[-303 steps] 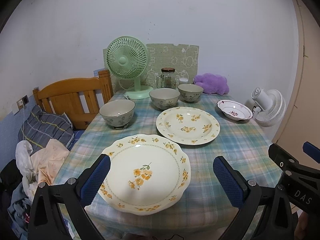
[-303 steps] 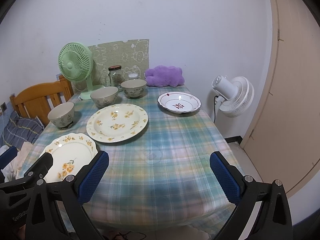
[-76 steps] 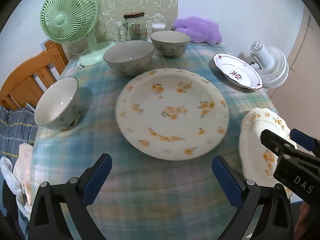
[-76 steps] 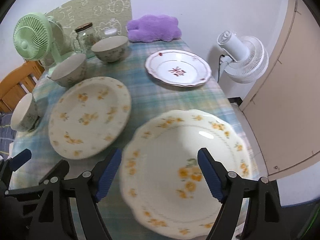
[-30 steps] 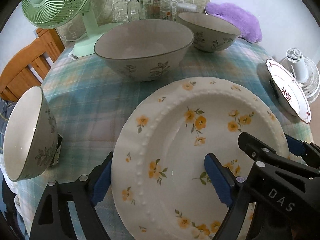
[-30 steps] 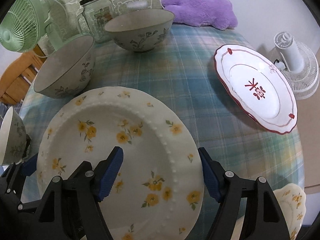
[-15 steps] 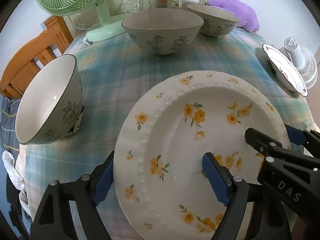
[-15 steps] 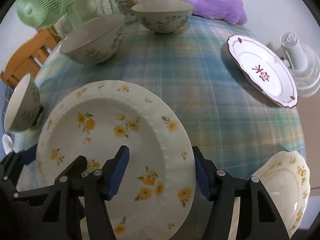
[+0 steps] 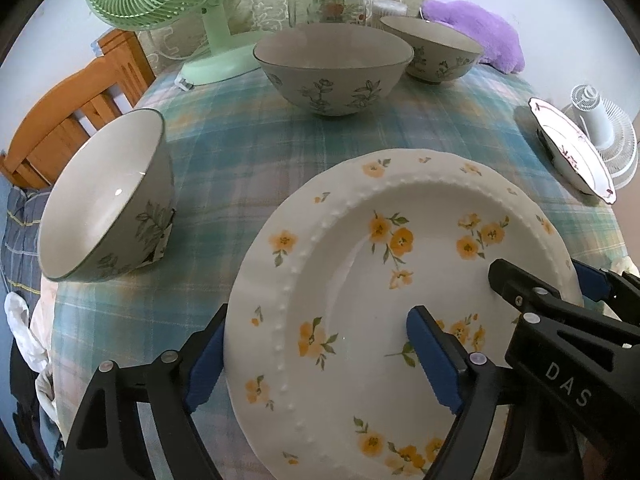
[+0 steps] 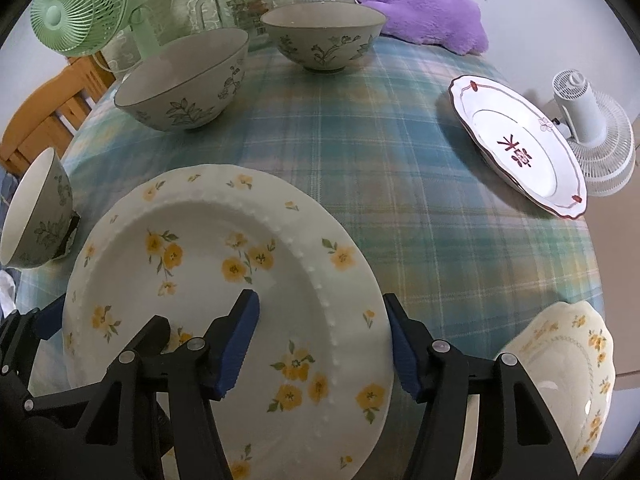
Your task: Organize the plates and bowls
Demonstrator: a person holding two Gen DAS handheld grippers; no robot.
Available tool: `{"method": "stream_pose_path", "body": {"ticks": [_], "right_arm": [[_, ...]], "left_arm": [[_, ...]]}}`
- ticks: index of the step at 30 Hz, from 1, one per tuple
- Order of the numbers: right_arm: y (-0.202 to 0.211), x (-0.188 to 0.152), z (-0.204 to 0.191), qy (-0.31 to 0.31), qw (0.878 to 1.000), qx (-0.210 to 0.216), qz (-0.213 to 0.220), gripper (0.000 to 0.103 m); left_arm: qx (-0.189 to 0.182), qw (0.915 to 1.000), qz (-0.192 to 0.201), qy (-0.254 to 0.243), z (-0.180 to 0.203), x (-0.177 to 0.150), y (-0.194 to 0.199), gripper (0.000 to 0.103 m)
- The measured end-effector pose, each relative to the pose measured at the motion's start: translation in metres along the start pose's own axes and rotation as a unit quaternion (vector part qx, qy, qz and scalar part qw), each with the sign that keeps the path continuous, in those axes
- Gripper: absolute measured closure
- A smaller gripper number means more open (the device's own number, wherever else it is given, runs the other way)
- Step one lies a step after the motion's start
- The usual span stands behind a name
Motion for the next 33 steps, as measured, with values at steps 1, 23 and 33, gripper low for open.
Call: {"method": "stream_pose_path", "body": {"ticks": [1, 23, 33], "right_arm": [[0.002, 0.000, 0.000, -0.001, 1.000, 0.000, -0.001, 0.038], [0.103, -0.041, -0.001, -0.044, 0.997, -0.042, 0.054, 0.038], [0.128, -0.061, 0.025, -0.055, 0.995, -0.044, 0.071, 0.038]], "left_arm": [[0.000, 1.0000, 0.001, 0.001, -0.001, -0.001, 0.003, 0.017], [-0.041, 0.9978, 0.048, -0.022, 0.001, -0.031, 0.090, 0.019], [-0.043, 0.9966, 0.063, -0.031, 0.030, -0.043, 0.109, 0.019]]}}
Point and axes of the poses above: each gripper's, at about its wrist camera, not at the fingertips, and y roughly against the way its jaws point, z to its right, x to its top, the point moved 1 cm from there along -y, roughly the way its jaws point, and after that the axes turned 5 degrees about z, right-handed, at the moved point
